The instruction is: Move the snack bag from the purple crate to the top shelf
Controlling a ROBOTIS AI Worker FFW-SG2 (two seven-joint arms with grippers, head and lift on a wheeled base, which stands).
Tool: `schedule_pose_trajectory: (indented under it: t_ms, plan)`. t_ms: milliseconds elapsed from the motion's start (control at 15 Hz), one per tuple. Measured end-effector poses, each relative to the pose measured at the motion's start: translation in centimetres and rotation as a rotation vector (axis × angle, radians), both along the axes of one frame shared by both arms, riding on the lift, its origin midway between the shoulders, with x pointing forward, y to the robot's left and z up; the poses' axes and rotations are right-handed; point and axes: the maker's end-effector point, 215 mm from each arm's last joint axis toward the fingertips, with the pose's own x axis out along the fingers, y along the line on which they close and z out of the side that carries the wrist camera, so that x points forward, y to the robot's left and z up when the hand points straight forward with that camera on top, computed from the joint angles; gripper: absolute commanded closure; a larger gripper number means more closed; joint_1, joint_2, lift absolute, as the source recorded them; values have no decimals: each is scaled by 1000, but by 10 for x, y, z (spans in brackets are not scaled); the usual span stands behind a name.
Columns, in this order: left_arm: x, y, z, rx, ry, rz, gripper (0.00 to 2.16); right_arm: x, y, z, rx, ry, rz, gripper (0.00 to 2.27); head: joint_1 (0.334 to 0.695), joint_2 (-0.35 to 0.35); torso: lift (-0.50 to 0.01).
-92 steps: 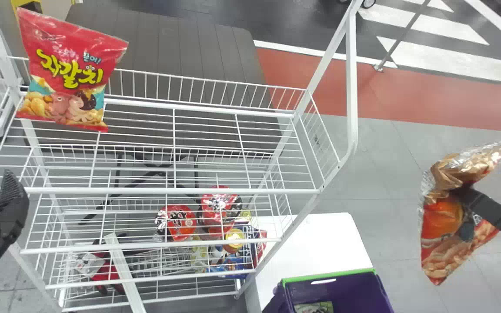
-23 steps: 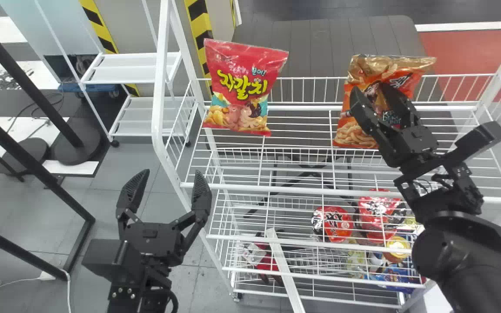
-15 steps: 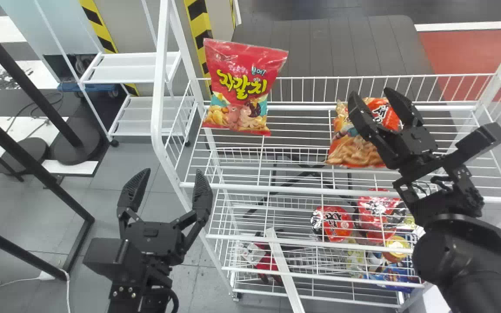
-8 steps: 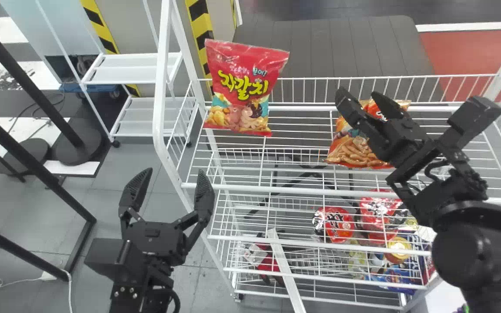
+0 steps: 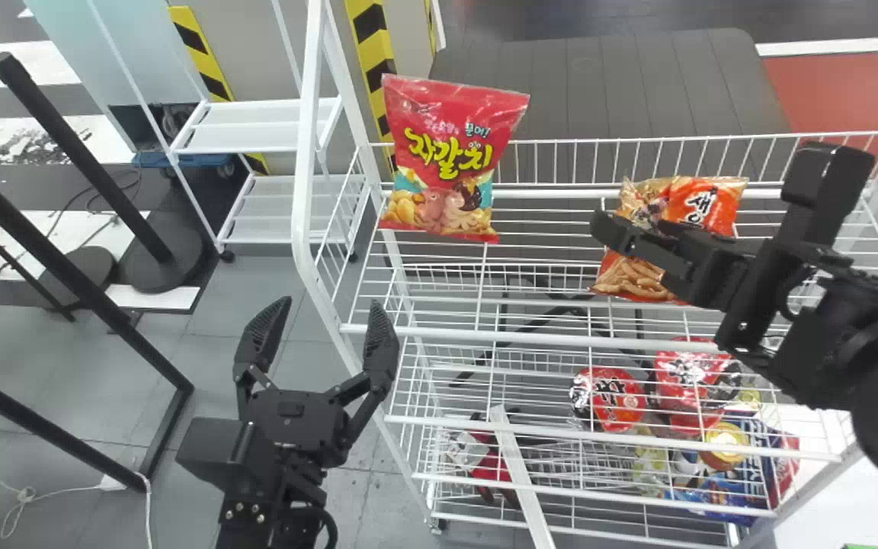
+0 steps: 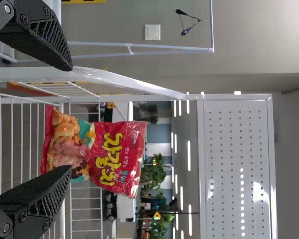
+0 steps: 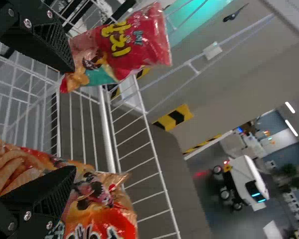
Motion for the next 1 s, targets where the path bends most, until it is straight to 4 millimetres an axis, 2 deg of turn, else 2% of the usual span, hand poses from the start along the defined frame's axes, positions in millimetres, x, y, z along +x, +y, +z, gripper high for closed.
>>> schedule_pose_trajectory:
  t_ms: [267, 533, 1000]
  plan:
    - [0, 0, 0, 0, 0, 0, 124, -1, -17, 11, -12, 23, -11, 147, 695, 164, 0]
    - [0, 0, -1, -2, 1, 3, 124, -7, -33, 11, -73, 132, 26, 147, 695, 151, 0]
    - [0, 4, 2, -3, -8, 14, 124, -6, -48, -22, -115, 307, 57, 147, 695, 134, 0]
